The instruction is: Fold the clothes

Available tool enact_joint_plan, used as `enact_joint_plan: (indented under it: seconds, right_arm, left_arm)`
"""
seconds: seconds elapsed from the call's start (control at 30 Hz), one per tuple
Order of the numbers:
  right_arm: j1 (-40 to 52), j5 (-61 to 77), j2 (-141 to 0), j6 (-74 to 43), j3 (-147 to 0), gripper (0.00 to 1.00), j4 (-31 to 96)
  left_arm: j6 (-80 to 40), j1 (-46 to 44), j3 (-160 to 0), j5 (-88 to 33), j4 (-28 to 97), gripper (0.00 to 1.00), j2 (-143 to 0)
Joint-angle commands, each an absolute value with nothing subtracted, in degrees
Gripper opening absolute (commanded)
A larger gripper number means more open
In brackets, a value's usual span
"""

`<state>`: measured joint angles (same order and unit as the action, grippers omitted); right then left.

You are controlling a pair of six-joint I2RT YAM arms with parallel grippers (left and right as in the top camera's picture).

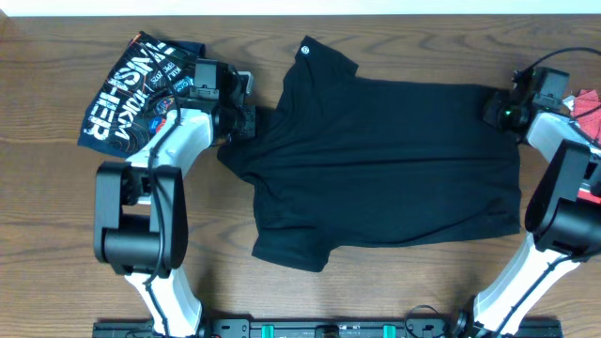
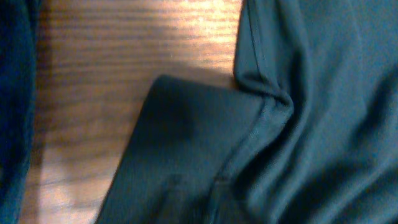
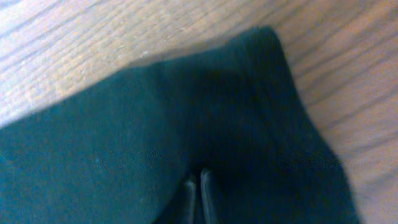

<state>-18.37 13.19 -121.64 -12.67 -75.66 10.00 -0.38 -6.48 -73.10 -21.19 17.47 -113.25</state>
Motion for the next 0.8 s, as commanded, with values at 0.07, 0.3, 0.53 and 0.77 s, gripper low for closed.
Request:
enact_joint_plan:
  seconds: [0.07, 0.3, 0.53, 0.77]
  right_arm:
    - [-17.17, 9.04, -125.14, -22.46, -76.16, 0.01, 7.64]
    - [-17.19, 11.79, -126.34, -26.59, -76.31, 0.01, -1.02]
    - [-18.24, 20.29, -125.86, -26.15, -80.53, 0.01, -1.76]
    - [-21.15, 30.96, -117.43, -21.52, -81.84, 0.06, 4.25]
  left_arm:
    - [-6.13, -6.33, -73.71, -22.55, 12.71, 0.06, -117.3]
    - [-8.54, -6.33, -73.73, -22.48, 5.52, 0.06, -119.7]
    - [-10.13, -6.17, -76.69, -22.55, 8.29, 0.1, -118.91]
    - [-6.85, -6.24, -77.8, -22.52, 11.99, 0.15, -118.69]
